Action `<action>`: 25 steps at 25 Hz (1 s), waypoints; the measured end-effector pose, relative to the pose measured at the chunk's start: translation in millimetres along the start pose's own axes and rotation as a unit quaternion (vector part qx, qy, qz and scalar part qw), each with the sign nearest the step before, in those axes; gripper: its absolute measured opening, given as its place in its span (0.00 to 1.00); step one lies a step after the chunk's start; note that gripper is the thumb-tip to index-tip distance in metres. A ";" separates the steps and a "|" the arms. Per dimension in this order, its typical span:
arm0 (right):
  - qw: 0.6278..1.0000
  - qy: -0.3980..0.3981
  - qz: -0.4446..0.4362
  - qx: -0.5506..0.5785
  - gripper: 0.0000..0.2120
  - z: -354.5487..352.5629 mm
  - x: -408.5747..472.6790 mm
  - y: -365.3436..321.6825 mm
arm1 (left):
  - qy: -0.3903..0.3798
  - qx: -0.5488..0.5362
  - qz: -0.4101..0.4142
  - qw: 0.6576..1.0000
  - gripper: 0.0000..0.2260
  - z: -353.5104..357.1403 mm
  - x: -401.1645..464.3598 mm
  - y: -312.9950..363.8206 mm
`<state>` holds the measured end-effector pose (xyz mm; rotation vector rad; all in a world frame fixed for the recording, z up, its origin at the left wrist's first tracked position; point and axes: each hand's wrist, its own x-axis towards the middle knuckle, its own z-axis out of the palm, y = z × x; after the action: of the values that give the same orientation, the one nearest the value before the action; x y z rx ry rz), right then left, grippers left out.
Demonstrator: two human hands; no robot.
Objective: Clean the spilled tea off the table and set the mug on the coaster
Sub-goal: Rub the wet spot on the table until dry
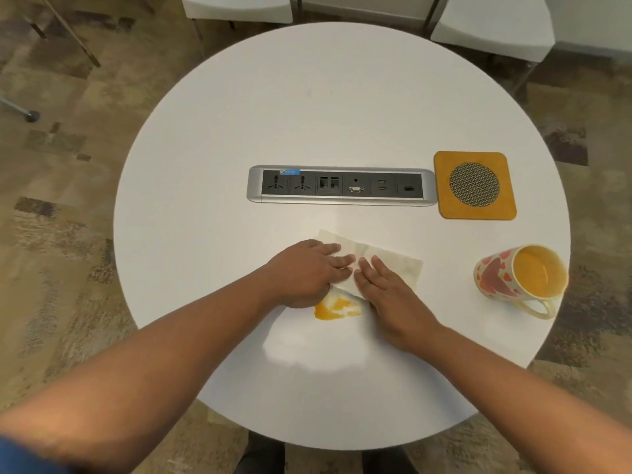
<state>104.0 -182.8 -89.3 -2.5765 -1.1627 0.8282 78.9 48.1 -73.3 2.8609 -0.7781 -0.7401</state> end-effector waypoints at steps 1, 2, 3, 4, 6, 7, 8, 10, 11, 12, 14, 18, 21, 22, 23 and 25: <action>1.000 0.006 0.025 0.015 0.29 6.2 -7.5 -9.8 | -0.008 0.003 0.012 1.000 0.25 -0.6 -0.2 0.6; 0.998 0.007 0.050 0.025 0.28 12.9 -14.2 -21.4 | -0.015 0.005 0.020 1.000 0.24 -0.7 -0.6 0.7; 0.997 0.007 0.071 0.030 0.27 20.1 -19.1 -33.5 | -0.022 0.006 0.026 0.999 0.24 -0.8 -1.3 -0.2; 0.995 0.011 0.089 0.030 0.28 26.2 -23.0 -44.7 | -0.027 0.003 0.031 0.999 0.23 -0.6 -2.4 -1.5; 0.990 0.050 0.124 0.044 0.29 30.7 -24.9 -59.7 | -0.032 -0.013 0.031 0.999 0.22 0.4 -4.7 -3.1; 0.985 0.089 0.134 0.057 0.27 29.7 -21.2 -62.0 | -0.032 -0.030 0.025 0.999 0.22 1.0 -5.9 -3.2; 0.980 0.132 0.133 0.065 0.24 29.5 -15.6 -61.1 | -0.031 -0.051 0.017 0.998 0.22 1.4 -6.7 -2.4; 0.974 0.179 0.100 0.095 0.20 30.2 -3.6 -52.2 | -0.022 -0.089 0.001 0.996 0.22 1.2 -7.3 0.4; 0.974 0.176 0.076 0.120 0.22 31.4 1.9 -47.9 | -0.017 -0.107 -0.006 0.994 0.22 1.0 -8.4 0.3; 0.975 0.164 0.055 0.137 0.24 33.5 5.5 -43.9 | -0.013 -0.128 -0.012 0.992 0.21 -0.1 -10.2 -1.3; 0.983 0.149 0.029 0.103 0.29 41.4 9.0 -39.5 | 0.006 -0.191 -0.029 0.981 0.22 -2.4 -16.9 -7.9; 0.987 0.139 0.062 0.045 0.29 52.5 13.8 -47.9 | 0.220 -0.342 -0.153 0.901 0.21 9.8 -42.0 -24.1; 0.983 0.140 0.111 0.037 0.29 57.6 19.3 -62.6 | 0.329 -0.289 -0.295 0.849 0.20 46.0 -66.3 -27.9; 0.981 0.140 0.124 0.042 0.29 58.6 21.9 -68.0 | 0.315 -0.258 -0.323 0.854 0.22 59.6 -73.8 -25.8; 0.980 0.138 0.134 0.050 0.30 58.9 24.8 -73.5 | 0.298 -0.228 -0.340 0.863 0.23 72.3 -79.2 -22.7; 0.979 0.132 0.139 0.064 0.30 60.3 30.1 -84.6 | 0.277 -0.183 -0.353 0.875 0.25 90.9 -83.1 -18.5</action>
<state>32.8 -106.6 -118.4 -2.6724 -0.6621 0.5631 -18.4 109.4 -121.3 2.7127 0.4602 -0.0399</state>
